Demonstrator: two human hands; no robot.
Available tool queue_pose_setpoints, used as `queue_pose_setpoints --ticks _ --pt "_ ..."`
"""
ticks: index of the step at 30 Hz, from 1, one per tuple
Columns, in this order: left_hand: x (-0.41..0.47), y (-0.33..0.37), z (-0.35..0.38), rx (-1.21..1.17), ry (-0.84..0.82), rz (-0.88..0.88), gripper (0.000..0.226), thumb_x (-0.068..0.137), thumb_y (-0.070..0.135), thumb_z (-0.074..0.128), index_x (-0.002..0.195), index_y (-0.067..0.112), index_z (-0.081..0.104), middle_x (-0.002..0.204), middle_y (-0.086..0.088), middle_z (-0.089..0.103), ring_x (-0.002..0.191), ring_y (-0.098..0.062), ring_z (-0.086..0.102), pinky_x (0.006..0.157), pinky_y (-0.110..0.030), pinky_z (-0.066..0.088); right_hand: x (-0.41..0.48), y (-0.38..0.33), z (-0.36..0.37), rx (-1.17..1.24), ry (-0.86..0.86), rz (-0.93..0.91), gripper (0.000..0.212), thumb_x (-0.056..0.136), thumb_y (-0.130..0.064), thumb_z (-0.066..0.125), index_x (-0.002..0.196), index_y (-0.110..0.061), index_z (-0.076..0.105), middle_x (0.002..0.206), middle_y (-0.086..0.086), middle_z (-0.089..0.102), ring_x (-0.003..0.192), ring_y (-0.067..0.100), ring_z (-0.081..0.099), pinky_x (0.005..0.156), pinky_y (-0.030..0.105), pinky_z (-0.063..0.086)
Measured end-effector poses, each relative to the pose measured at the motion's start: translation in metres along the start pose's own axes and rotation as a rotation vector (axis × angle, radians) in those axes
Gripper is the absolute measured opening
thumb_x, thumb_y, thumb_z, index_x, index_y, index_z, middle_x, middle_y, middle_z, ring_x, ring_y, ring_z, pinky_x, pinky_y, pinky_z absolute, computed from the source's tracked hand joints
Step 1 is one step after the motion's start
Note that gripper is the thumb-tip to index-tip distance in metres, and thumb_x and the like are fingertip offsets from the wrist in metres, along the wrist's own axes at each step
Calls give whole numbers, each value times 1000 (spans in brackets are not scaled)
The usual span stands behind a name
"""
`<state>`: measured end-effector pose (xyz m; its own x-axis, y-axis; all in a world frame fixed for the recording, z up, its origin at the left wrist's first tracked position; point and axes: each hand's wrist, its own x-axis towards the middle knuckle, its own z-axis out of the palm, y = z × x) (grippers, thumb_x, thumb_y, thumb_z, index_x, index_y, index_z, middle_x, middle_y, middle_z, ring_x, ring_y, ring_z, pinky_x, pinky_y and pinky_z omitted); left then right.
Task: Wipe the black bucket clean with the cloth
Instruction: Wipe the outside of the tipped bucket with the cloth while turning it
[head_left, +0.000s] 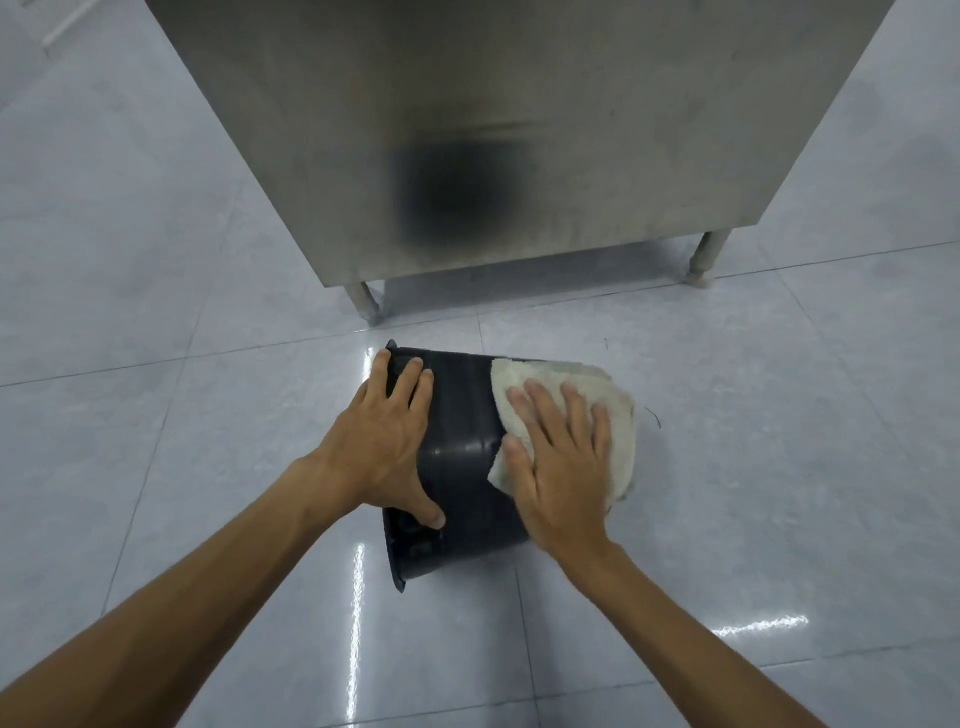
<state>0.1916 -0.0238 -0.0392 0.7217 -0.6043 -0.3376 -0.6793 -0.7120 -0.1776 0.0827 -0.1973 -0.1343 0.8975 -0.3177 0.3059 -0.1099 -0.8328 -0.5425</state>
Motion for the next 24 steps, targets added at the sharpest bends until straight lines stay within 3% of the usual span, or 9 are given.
queue_pose_setpoints --ticks 3,6,10,12,14,15,17,20,24 --pt "-1 -1 -2 39 60 32 154 44 98 53 154 3 3 162 -15 12 134 -30 -19 112 -41 -7 -51 -16 16 8 -48 -209 55 112 -48 22 159 -26 39 169 -3 30 159 33 18 127 60 9" --pt "-1 0 -2 67 92 44 156 41 100 50 153 -1 8 161 -18 17 132 -32 -18 111 -40 -9 -53 -9 14 -29 -54 -313 54 113 -49 23 159 -28 39 168 -5 33 157 31 24 126 58 12" --pt "-10 4 12 -7 45 2 157 43 97 56 154 6 -6 163 -15 0 139 -36 -27 108 -42 -7 23 2 -6 -88 -15 -28 51 110 -47 26 143 -27 59 144 -5 61 138 25 51 119 50 29" --pt "-10 6 16 -28 27 -17 154 45 96 58 154 11 -11 164 -11 -7 143 -39 -27 108 -43 -5 71 14 -15 -144 -96 131 52 109 -47 27 122 -21 70 117 2 73 113 26 64 100 46 44" --pt "-10 8 15 -27 3 -36 153 46 96 59 153 13 -12 164 -9 -9 144 -40 -26 112 -45 -1 100 22 -20 -131 -208 196 59 109 -48 26 103 -13 74 96 7 74 92 28 67 80 39 44" --pt "-9 8 14 -27 -1 -44 154 45 96 59 154 13 -12 164 -9 -9 144 -40 -25 116 -46 3 104 23 -21 -117 -230 183 60 110 -48 26 103 -12 73 96 7 73 91 28 67 79 38 42" --pt "-8 8 13 -41 -3 -59 156 43 95 61 154 13 -11 164 -9 -8 145 -40 -24 118 -49 10 89 19 -19 -112 -189 106 57 110 -46 25 120 -15 71 115 6 74 107 26 65 96 42 43" --pt "-5 8 11 -37 -5 -61 157 42 95 61 154 11 -9 164 -10 -6 145 -40 -23 119 -48 11 13 3 -10 17 -59 35 58 110 -48 24 149 -18 55 154 0 54 148 25 41 126 48 21" --pt "-9 8 14 -5 14 -33 156 45 95 60 154 8 -11 164 -13 -7 142 -40 -27 115 -46 -4 -79 8 5 70 23 -91 54 112 -44 29 155 -14 45 165 3 39 157 32 24 126 58 16"
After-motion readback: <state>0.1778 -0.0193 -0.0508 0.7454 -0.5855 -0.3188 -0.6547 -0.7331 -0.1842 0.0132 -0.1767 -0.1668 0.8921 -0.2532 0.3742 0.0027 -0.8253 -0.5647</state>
